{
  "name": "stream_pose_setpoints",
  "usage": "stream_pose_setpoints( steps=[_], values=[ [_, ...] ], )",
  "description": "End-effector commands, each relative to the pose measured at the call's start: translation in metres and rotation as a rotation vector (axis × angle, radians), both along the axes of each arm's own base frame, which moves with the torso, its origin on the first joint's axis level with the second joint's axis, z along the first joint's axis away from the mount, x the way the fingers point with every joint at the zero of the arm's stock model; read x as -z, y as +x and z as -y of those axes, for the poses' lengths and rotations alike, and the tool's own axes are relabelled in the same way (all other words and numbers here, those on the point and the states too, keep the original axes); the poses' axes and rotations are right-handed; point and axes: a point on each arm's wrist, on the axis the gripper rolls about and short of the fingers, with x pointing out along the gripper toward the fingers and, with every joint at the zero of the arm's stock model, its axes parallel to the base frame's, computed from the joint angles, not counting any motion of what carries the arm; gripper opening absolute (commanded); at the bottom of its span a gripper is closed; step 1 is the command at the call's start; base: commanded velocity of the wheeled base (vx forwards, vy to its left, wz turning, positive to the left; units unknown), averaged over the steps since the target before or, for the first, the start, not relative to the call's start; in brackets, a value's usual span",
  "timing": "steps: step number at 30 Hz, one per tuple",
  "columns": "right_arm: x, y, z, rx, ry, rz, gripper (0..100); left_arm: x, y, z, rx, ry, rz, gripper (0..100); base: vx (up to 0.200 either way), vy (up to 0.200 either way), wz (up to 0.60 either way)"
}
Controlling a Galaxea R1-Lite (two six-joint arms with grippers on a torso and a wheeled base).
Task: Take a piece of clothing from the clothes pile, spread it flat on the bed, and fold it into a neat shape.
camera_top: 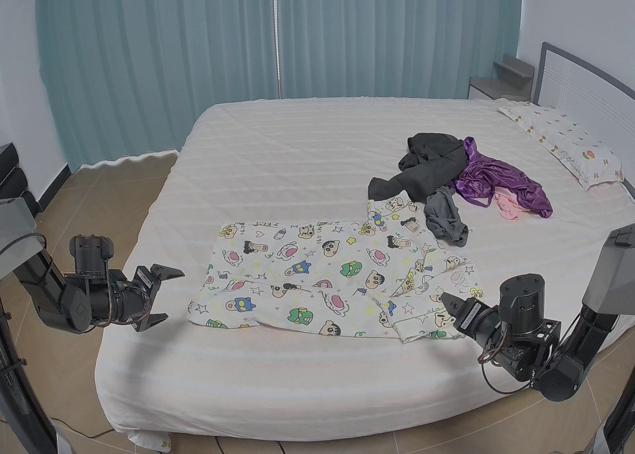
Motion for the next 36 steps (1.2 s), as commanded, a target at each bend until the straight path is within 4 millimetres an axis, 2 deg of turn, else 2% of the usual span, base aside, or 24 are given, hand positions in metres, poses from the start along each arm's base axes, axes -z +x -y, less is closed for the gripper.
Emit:
stream_pose_setpoints(
  steps=[1,7,13,17,20,24,29,36],
  values=[
    [-0.005,0.001,0.003,-0.008,0.023,0.017,100,0.0,-0.001,0.001,0.004,0.002,0.0,100,0.2,0.0,0.0],
    [-0.003,0.0,0.006,-0.015,0.032,0.014,100,0.0,-0.001,0.001,0.006,0.003,0.001,100,0.2,0.0,0.0],
    [0.0,-0.002,0.005,-0.024,0.029,0.007,100,0.0,-0.001,0.001,0.027,0.029,0.024,100,0.0,0.0,0.0],
    [0.001,-0.002,0.005,-0.03,0.029,0.002,100,0.0,-0.003,0.001,0.094,0.12,0.105,100,0.0,0.0,0.0],
    [0.002,-0.003,0.005,-0.034,0.029,-0.002,100,-0.001,0.001,0.0,0.181,0.205,0.175,100,0.0,0.0,0.0],
    [0.004,-0.01,0.006,-0.088,0.04,-0.036,100,0.004,0.016,-0.005,0.341,0.39,0.282,100,0.0,0.0,0.0],
    [0.005,-0.016,0.006,-0.116,0.053,-0.024,100,0.017,0.024,-0.003,0.516,0.483,0.249,100,0.0,0.0,0.0],
    [0.011,-0.016,0.006,-0.118,0.051,-0.027,100,0.037,0.027,-0.016,0.7,0.529,0.203,100,0.0,0.0,0.0]
  ],
)
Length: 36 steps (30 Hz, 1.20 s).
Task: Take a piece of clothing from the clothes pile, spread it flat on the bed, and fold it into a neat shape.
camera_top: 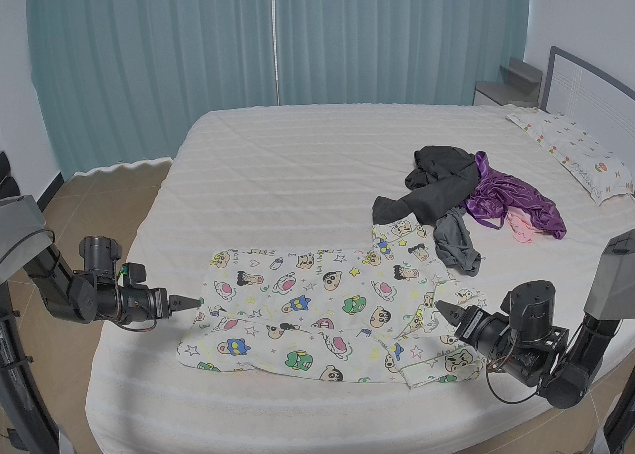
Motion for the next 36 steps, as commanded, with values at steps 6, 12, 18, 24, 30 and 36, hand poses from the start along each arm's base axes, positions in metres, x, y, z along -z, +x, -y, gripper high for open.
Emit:
stream_pose_setpoints(
  steps=[6,12,18,24,30,36],
  values=[
    [0.012,-0.004,0.0,-0.016,-0.016,-0.037,100,0.027,0.014,-0.012,0.121,-0.009,-0.046,100,0.0,0.0,0.0],
    [0.011,-0.006,0.001,-0.039,-0.001,-0.044,100,0.037,0.015,-0.012,0.13,-0.02,-0.068,100,0.0,0.0,0.0],
    [0.012,-0.006,0.001,-0.039,-0.003,-0.048,100,0.042,0.013,-0.009,0.148,-0.03,-0.08,100,0.0,0.0,0.0],
    [0.013,-0.005,0.001,-0.039,-0.006,-0.052,100,0.043,0.01,-0.007,0.173,-0.028,-0.076,100,0.0,0.0,0.0],
    [0.013,-0.005,0.001,-0.039,-0.006,-0.053,100,0.044,0.007,-0.003,0.192,-0.021,-0.078,100,0.0,0.0,0.0],
    [0.014,-0.005,0.001,-0.039,-0.007,-0.055,100,0.045,0.006,-0.001,0.197,-0.017,-0.08,0,0.0,0.0,0.0]
  ],
)
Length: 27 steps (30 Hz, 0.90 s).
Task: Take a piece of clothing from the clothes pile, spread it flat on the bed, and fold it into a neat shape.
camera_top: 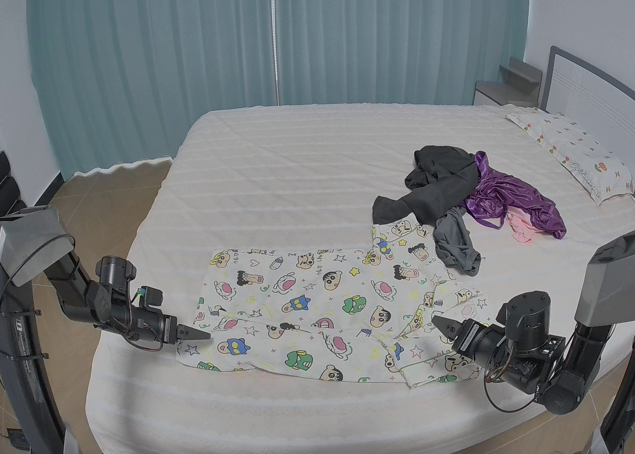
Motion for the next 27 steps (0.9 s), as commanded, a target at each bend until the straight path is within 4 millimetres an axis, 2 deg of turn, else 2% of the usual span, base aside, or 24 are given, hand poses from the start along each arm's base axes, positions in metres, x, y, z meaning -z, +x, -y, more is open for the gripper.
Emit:
stream_pose_setpoints(
  steps=[1,7,15,22,27],
  values=[
    [0.0,0.0,0.0,0.001,-0.001,0.0,100,0.0,0.0,0.001,0.001,0.0,-0.001,0,0.0,0.0,0.0],
    [0.0,0.001,0.0,0.004,0.001,0.004,100,0.002,-0.006,0.001,-0.003,0.006,-0.022,0,0.0,0.0,0.0],
    [0.0,0.001,0.001,0.005,0.001,0.002,100,-0.009,-0.01,-0.002,-0.028,0.037,-0.011,0,0.0,0.0,0.0],
    [0.0,0.001,0.001,0.005,0.0,0.001,100,-0.02,-0.021,0.0,-0.014,0.047,-0.069,0,0.0,0.0,0.0],
    [0.001,0.001,0.001,0.004,-0.002,-0.003,100,-0.02,-0.024,-0.001,-0.024,0.079,-0.094,0,0.0,0.0,0.0]
  ],
)
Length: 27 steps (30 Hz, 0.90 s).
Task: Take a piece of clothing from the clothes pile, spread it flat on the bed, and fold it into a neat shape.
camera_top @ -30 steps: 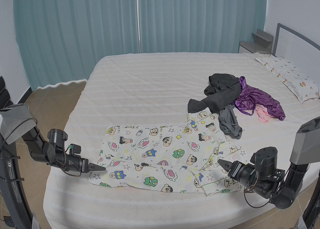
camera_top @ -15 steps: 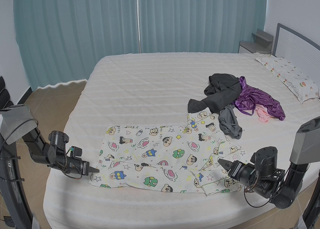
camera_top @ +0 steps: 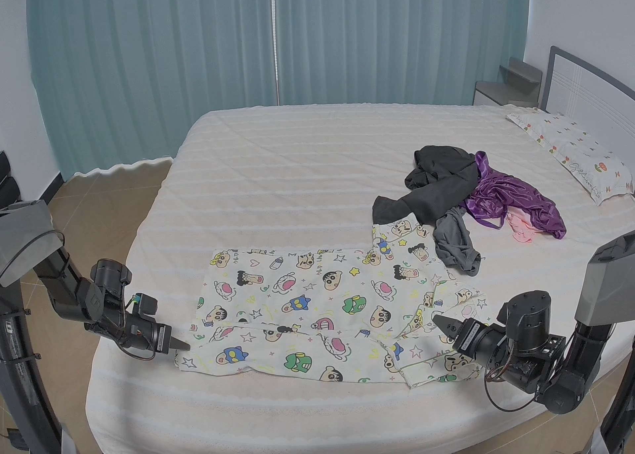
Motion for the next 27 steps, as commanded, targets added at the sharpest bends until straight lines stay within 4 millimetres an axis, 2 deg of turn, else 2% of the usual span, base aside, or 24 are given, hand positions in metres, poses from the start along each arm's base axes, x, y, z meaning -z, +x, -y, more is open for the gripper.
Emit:
stream_pose_setpoints(
  steps=[1,17,18,23,27],
  values=[
    [0.001,0.0,0.0,-0.002,-0.002,-0.004,100,-0.006,-0.001,0.0,-0.001,0.009,0.014,0,0.0,0.0,0.0],
    [0.003,0.0,0.0,-0.001,-0.009,-0.012,100,0.0,-0.005,0.0,-0.018,0.051,-0.029,0,0.0,0.0,0.0],
    [0.004,0.0,0.0,0.002,-0.01,-0.013,100,0.0,-0.005,0.0,-0.019,0.053,-0.031,100,0.0,0.0,0.0],
    [0.003,0.002,0.005,0.019,-0.019,-0.007,100,0.0,-0.005,0.0,-0.019,0.054,-0.029,100,0.0,0.0,0.0],
    [0.005,0.007,0.021,0.04,-0.028,-0.028,100,-0.001,-0.006,-0.005,-0.038,0.044,-0.032,100,0.0,0.0,0.0]
  ],
)
